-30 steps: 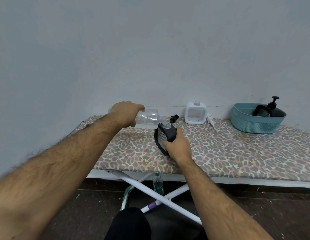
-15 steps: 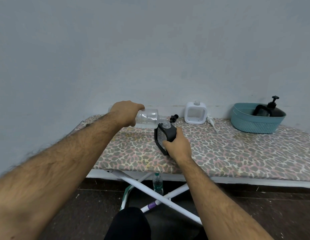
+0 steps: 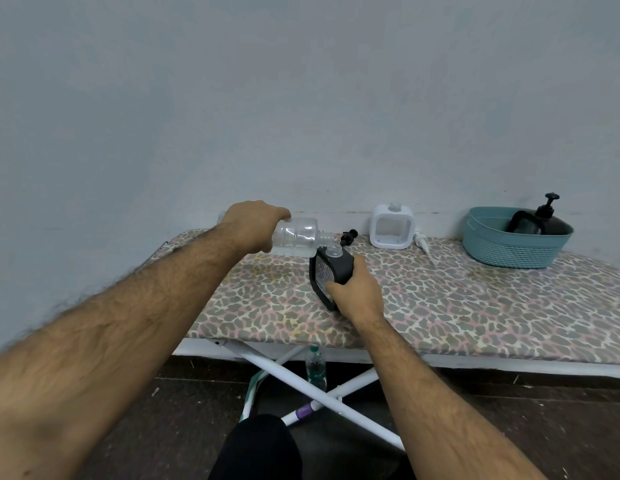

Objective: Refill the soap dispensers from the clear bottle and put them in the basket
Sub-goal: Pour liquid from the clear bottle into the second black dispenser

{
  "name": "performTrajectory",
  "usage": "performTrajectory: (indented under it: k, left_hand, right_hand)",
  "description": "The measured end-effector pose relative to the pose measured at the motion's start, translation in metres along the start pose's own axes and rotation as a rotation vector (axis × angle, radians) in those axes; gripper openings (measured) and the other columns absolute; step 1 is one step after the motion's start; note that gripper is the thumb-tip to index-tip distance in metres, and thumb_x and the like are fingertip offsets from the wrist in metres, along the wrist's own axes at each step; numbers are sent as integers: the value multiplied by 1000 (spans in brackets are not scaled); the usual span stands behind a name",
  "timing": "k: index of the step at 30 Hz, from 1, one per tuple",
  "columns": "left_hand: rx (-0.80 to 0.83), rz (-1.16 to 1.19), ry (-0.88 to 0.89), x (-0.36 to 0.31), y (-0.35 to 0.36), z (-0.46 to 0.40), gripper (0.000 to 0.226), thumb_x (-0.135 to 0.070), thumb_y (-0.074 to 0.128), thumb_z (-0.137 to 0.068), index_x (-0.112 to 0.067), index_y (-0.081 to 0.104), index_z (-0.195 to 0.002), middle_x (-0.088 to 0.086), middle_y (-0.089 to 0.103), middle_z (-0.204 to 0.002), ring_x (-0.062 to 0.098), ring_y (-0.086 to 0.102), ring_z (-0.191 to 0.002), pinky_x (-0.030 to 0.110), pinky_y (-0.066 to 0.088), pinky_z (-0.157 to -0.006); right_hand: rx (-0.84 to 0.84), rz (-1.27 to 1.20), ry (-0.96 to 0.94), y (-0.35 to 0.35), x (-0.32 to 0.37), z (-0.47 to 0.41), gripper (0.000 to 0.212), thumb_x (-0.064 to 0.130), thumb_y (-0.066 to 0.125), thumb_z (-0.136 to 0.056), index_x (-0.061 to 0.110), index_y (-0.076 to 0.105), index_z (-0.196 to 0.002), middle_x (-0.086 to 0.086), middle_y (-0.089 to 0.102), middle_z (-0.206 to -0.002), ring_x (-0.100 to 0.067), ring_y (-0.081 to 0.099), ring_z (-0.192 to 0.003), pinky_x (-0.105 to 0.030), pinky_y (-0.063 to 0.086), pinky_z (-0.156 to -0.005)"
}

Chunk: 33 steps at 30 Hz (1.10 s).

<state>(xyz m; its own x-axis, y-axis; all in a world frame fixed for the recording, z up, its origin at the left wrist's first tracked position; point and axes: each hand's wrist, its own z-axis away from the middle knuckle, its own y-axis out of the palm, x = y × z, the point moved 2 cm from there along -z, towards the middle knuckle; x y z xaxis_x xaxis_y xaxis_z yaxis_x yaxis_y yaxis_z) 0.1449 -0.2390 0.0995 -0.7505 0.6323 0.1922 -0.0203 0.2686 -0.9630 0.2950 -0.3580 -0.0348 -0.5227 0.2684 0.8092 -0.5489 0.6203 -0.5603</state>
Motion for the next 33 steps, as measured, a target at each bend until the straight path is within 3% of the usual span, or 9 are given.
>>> performTrajectory:
  k: [10, 17, 33]
  left_hand:
    - [0, -5, 4, 0, -1, 0, 71, -16, 76, -82, -34, 44, -142, -5, 65, -124, 18, 62, -104, 29, 42, -68]
    - [12, -9, 5, 1, -1, -3, 72, -15, 76, -81, -34, 44, -142, -6, 67, -120, 17, 64, -100, 28, 43, -65]
    - [8, -19, 13, 2, 0, -5, 72, -15, 77, -80, -34, 44, -142, -5, 68, -119, 16, 64, -99, 28, 45, -65]
  right_hand:
    - [-1, 1, 2, 0, 0, 0, 48, 31, 70, -83, 23, 46, -124, 7, 63, -96, -18, 63, -85, -36, 56, -71]
    - [-3, 4, 0, 0, 0, 0, 46, 31, 69, -84, 22, 46, -123, 5, 65, -98, -15, 62, -80, -29, 49, -61]
    - [-6, 1, -12, 1, -2, -1, 47, 31, 69, -85, 22, 46, -125, 5, 65, -99, -15, 63, -82, -30, 52, -65]
